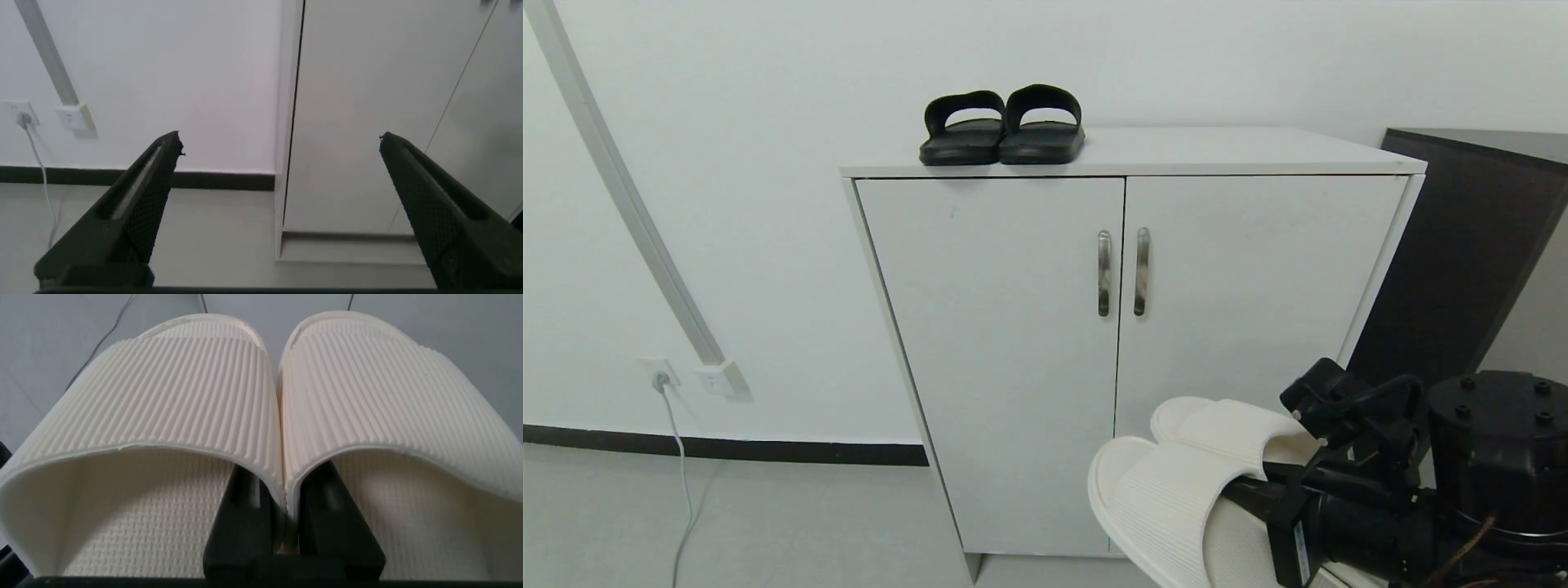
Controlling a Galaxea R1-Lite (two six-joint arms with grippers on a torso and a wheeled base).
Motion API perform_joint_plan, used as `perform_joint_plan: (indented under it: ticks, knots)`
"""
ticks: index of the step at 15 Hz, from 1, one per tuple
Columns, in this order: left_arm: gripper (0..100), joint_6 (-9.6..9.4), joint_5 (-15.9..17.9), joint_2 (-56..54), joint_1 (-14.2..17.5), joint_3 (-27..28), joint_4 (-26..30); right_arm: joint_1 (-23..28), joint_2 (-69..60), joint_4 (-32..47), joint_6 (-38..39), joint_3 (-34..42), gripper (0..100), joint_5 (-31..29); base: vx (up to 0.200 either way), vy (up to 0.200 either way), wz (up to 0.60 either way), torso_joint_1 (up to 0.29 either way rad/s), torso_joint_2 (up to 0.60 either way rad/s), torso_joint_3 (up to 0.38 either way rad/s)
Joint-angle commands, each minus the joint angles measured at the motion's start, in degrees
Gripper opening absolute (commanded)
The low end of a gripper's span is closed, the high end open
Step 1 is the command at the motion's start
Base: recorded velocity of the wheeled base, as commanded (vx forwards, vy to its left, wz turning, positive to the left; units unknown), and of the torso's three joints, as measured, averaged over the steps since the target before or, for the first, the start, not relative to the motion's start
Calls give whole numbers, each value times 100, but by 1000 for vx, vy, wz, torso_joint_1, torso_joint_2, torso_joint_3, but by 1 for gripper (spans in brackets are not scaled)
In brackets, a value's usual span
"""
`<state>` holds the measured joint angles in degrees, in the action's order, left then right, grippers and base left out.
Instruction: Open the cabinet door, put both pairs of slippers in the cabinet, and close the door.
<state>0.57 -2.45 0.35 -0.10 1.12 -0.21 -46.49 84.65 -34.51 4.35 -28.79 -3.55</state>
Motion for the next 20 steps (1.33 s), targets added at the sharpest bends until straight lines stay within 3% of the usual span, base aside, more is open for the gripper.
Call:
perform_joint_plan:
  ticks: [1, 3, 4, 7, 11, 15, 17, 18, 20]
  knots:
    - [100, 558, -27, 343, -96, 1013, 188, 0, 25, -3, 4, 5, 0, 12, 0, 0, 0, 0, 0, 0]
    - [100, 321, 192, 940, -131, 1162, 407, 0, 34, -3, -5, -12, 0, 12, 0, 0, 0, 0, 0, 0]
    - [100, 215, 808, 1573, -140, 1189, 320, 0, 25, -3, 4, -12, 0, 12, 0, 0, 0, 0, 0, 0]
    - [100, 215, 1906, 2847, -140, 1215, -621, 0, 25, -3, 4, -12, 0, 30, 0, 0, 0, 0, 0, 0]
    - [100, 215, 2785, 4350, -289, 1259, -1869, -18, 16, -3, -5, -21, 0, 30, 0, 0, 0, 0, 0, 0]
    - [100, 285, 2785, 5888, -983, 1848, -2871, -18, 43, -100, -5, -12, 0, 21, 0, 0, 0, 0, 0, 0]
    - [100, 479, 2697, 6354, -1326, 2129, -3055, -18, 25, -100, -5, -12, 0, 21, 0, 0, 0, 0, 0, 0]
    - [100, 734, 2565, 6618, -1625, 2314, -3178, -18, 8, -100, -5, -12, 0, 12, 0, 0, 0, 0, 0, 0]
    - [100, 1015, 2425, 6978, -1985, 2481, -3442, -9, 8, -100, -5, -12, 0, 12, 0, 0, 0, 0, 0, 0]
